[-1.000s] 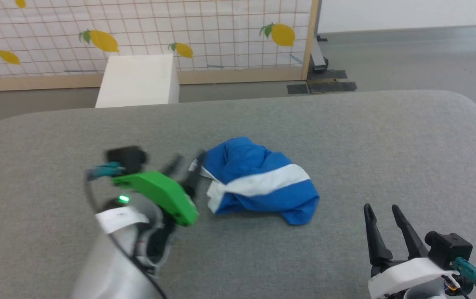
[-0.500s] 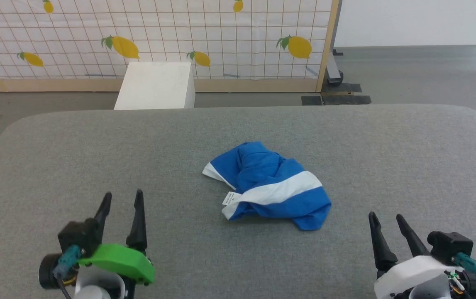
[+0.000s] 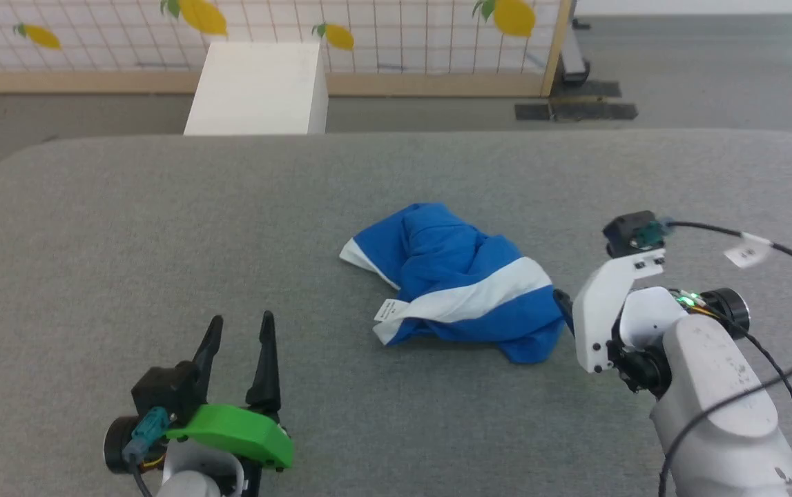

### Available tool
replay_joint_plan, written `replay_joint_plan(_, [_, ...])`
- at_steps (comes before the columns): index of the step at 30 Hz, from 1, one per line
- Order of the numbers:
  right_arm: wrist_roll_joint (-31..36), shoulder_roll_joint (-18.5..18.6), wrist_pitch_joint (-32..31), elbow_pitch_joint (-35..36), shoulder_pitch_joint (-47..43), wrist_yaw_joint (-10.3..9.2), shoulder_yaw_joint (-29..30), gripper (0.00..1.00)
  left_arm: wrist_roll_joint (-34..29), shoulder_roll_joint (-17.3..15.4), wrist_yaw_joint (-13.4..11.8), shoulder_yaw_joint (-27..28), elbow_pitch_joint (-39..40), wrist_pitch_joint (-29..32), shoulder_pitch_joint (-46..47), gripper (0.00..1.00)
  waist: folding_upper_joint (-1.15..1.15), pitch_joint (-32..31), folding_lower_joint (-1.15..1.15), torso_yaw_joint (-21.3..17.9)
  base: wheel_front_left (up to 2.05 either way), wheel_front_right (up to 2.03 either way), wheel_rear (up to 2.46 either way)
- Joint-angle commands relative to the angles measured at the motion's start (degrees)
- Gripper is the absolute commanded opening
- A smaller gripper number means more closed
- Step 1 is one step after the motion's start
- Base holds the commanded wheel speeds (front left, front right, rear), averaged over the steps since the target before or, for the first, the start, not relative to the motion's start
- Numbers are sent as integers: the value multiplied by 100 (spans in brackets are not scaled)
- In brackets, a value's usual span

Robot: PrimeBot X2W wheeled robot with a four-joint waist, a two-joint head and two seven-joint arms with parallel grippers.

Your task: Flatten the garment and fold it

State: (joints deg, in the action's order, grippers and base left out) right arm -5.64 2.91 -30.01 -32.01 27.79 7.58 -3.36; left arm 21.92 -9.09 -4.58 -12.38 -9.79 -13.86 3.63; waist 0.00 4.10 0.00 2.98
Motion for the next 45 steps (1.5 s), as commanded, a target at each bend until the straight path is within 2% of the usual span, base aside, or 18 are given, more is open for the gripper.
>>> replay_joint_plan(1, [90, -1, -192, -211, 144, -9, -43, 100, -84, 13, 40, -27, -5, -46, 144, 100, 0, 286, 0, 256, 0, 0, 0])
replay_joint_plan(5, [255, -1, -468, -749, 354, -9, -197, 100, -104, 43, 50, -67, -32, -58, 244, 100, 0, 441, 0, 444, 0, 0, 0])
replay_joint_plan(8, [137, -1, -473, -1040, 338, -9, -304, 99, -106, 39, 53, -64, -67, -68, 259, 100, 0, 438, 0, 509, 0, 0, 0])
replay_joint_plan(10, [9, -1, -344, -1129, 345, -9, -369, 0, -102, 30, 43, -46, -92, -74, 236, 100, 0, 390, 0, 495, 0, 0, 0])
replay_joint_plan(15, [-343, 162, 315, -927, 473, -9, -298, 0, -74, 10, 36, -29, -122, -83, 107, 100, 0, 130, 0, 306, 0, 0, 0])
replay_joint_plan(18, [-653, 327, 780, -402, 400, -9, -77, 0, -50, 22, 54, -55, -126, -86, 42, 100, 0, -69, 0, 176, 0, 0, 0])
replay_joint_plan(21, [-882, 450, 943, 335, -20, -9, 179, 0, -14, 38, 44, -57, -106, -87, -28, 100, 0, -194, 0, 27, 0, 0, 0])
replay_joint_plan(23, [-943, 479, 852, 858, -555, -9, 345, 0, 18, 49, 41, -58, -99, -81, -71, 100, 0, -251, 0, -80, 0, 0, 0])
replay_joint_plan(26, [-1063, 326, 460, 1496, -1607, -9, 433, 0, 51, 58, 40, -85, -96, -44, -126, 100, 0, -293, 0, -235, 0, 0, 0])
replay_joint_plan(30, [-1370, 88, 11, 1932, -2768, -9, 290, 0, 94, 75, 35, -112, -108, 6, -149, 100, 0, -292, 0, -379, 0, 0, 0])
replay_joint_plan(33, [-1579, 20, -72, 2122, -3163, -9, 258, 0, 117, 76, 35, -133, -125, 47, -153, 100, 0, -310, 0, -479, 0, 0, 0])
replay_joint_plan(34, [-1642, 9, 8, 2222, -3218, -9, 280, 20, 126, 73, 35, -140, -128, 62, -155, 100, 0, -312, 0, -517, 0, 0, 0])
replay_joint_plan(35, [-1668, 5, 104, 2301, -3234, -9, 321, 87, 136, 76, 34, -142, -129, 71, -154, 100, 0, -314, 0, -544, 0, 0, 0])
replay_joint_plan(36, [-1714, 2, 298, 2401, -3217, -9, 408, 100, 157, 79, 41, -147, -135, 90, -152, 100, 0, -319, 0, -584, 0, 0, 0])
replay_joint_plan(41, [-1694, -1, 1187, 2683, -3015, -9, 1107, 100, 269, 119, 213, -289, -141, 351, 91, 100, 0, -319, 0, -731, 0, 0, 0])
replay_joint_plan(45, [-1496, -2, 1367, 2891, -2815, -9, 1621, 100, 442, 190, 478, -632, -438, 1522, 1021, 100, 0, -126, 0, -955, 0, 0, 0])
